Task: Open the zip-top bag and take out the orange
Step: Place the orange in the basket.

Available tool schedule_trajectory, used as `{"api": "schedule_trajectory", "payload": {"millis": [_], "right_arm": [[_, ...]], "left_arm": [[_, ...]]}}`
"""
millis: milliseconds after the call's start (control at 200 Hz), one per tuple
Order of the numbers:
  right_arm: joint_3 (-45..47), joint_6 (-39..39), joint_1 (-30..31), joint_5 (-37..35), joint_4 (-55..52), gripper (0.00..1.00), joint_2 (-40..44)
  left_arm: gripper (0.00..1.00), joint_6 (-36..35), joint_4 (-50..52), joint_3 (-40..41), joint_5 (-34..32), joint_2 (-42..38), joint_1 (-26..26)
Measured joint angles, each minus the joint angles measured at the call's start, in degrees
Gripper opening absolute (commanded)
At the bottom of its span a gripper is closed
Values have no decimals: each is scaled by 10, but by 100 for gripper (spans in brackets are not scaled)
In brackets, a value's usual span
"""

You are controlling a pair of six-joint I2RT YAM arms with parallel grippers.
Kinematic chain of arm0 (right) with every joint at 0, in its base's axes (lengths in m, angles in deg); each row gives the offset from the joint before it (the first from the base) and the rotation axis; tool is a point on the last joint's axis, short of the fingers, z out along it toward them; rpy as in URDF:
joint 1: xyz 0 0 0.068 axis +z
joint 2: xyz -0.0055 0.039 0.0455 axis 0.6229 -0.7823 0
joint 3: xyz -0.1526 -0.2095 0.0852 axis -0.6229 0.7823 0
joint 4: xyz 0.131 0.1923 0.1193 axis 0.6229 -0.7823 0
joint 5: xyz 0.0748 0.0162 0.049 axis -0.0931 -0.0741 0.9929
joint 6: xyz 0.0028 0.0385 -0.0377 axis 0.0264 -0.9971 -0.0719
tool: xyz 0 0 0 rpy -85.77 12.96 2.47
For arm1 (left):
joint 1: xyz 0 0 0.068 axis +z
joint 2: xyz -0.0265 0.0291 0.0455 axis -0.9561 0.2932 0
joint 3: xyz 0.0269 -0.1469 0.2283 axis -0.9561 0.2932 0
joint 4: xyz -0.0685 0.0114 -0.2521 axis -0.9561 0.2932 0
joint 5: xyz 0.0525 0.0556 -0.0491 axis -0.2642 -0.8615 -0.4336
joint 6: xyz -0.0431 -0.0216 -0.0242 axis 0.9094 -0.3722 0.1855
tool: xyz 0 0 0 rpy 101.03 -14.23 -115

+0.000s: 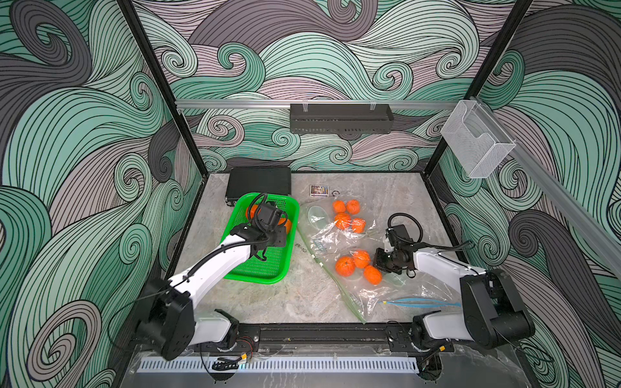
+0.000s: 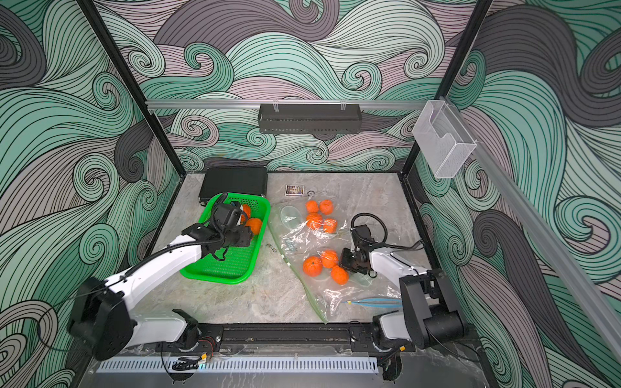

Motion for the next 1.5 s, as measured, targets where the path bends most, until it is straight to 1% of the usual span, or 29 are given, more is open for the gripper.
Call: {"api": "schedule_trajectory", "payload": {"millis": [85, 145, 300, 495, 575, 770, 976, 1146, 1331, 1416, 1501], "right_arm": [[0, 0, 0, 0, 0, 6, 0], [0, 0, 0, 0, 0, 7, 0], [1, 0, 0, 0, 1, 7, 0], [1, 0, 0, 0, 1, 6, 0], [1, 0, 0, 0, 1, 6, 1], [1, 0, 0, 0, 1, 7, 1], [1, 0, 0, 0, 2, 7, 1], [1, 0, 0, 1, 2, 7, 1], [2, 0, 0, 1, 2, 7, 2], [3, 0, -1, 2, 2, 7, 3], [4, 0, -3, 4, 3, 7, 3]], "left_arm": [[32, 0, 9, -35, 14, 66, 26], [32, -1, 5, -54, 22, 96, 43], [32, -1, -4, -57, 43, 130, 79], [37, -1, -9, -63, 31, 154, 95], [43, -2, -15, -66, 15, 155, 95], [60, -11, -22, -66, -26, 159, 95], [73, -21, -26, -78, -30, 175, 95], [78, -23, -21, -83, -22, 164, 95], [78, -23, 24, -112, -14, 104, 95], [76, -24, 36, -121, -2, 56, 95], [69, -30, 48, -121, 37, -5, 95]]}}
